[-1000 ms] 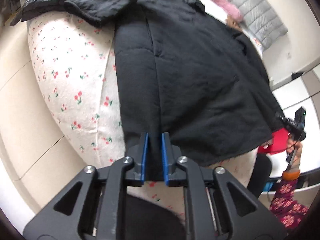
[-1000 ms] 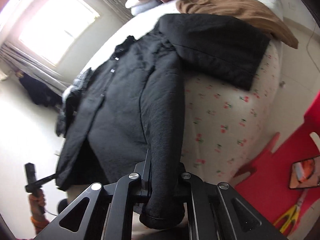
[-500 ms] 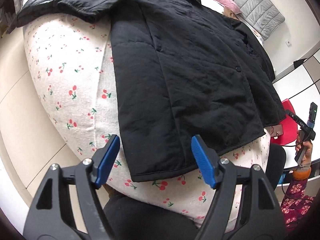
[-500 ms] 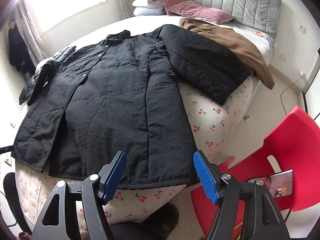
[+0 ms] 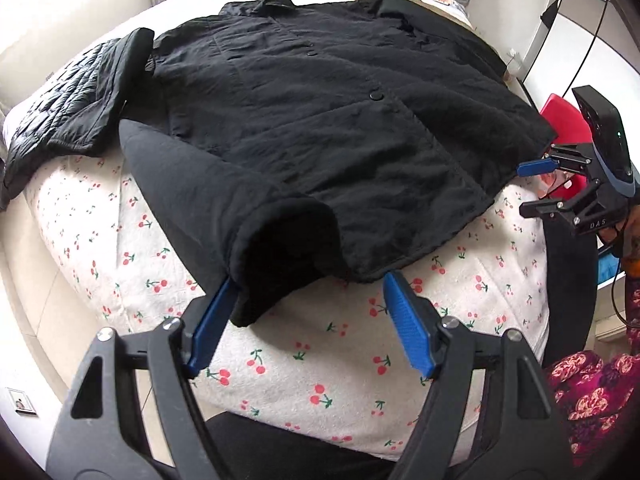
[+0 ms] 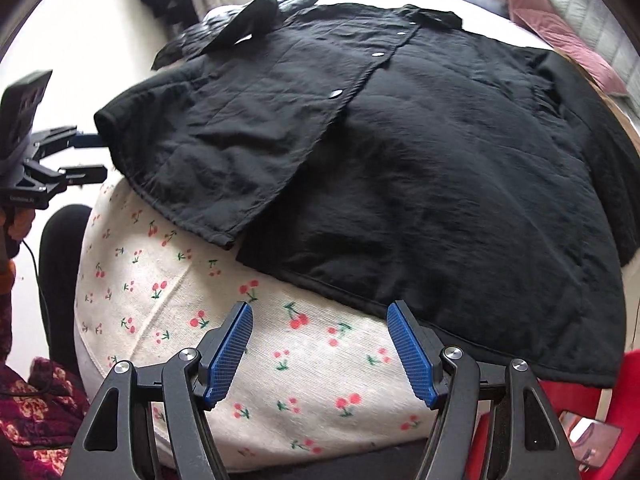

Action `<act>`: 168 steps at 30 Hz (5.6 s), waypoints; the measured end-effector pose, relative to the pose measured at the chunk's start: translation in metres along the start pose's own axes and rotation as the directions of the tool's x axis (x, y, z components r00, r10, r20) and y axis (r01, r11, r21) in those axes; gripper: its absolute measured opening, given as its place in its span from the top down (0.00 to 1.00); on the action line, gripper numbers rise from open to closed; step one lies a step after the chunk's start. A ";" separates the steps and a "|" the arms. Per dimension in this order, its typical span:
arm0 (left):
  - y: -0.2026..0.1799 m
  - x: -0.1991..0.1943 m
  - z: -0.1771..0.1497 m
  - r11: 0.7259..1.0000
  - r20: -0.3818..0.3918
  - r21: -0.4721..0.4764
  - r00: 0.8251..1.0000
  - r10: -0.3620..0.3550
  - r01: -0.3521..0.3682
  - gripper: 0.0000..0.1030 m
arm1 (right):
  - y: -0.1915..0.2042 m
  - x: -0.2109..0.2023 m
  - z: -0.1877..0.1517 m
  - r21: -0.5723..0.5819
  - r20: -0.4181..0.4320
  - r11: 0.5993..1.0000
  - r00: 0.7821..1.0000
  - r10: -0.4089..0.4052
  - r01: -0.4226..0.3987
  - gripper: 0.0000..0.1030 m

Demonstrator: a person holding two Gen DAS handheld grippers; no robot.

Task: Fold large clothes

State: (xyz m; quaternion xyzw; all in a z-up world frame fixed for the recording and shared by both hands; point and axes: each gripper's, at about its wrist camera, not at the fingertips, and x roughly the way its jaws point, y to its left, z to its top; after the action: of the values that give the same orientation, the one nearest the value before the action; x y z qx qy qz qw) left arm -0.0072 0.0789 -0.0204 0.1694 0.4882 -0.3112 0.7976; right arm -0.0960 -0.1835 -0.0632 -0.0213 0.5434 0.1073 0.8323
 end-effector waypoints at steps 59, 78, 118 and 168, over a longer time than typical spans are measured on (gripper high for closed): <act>-0.137 0.073 0.047 0.897 0.096 0.431 0.983 -0.158 0.102 0.94 | -0.175 -0.086 -0.013 0.481 0.295 0.877 0.940 -0.171 0.009 0.34; -0.114 0.050 0.038 0.909 0.008 0.382 0.983 -0.182 0.166 0.93 | -0.232 -0.058 -0.075 0.678 0.243 0.711 0.970 0.024 -0.187 0.91; -0.112 0.026 0.027 0.867 -0.028 0.241 0.896 -0.443 0.436 0.43 | -0.056 -0.018 0.017 0.269 0.125 0.933 0.969 0.212 -0.239 0.56; 0.300 -0.014 0.156 0.751 0.264 -0.611 0.830 0.492 -0.251 0.93 | -0.071 0.047 0.154 0.192 0.092 0.981 0.995 -0.030 0.012 0.38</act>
State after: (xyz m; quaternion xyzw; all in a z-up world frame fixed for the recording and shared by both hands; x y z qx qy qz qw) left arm 0.2915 0.2188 0.0540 -0.0409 0.3338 -0.0163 0.9416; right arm 0.0752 -0.2222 -0.0487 0.0580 0.5110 0.0466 0.8563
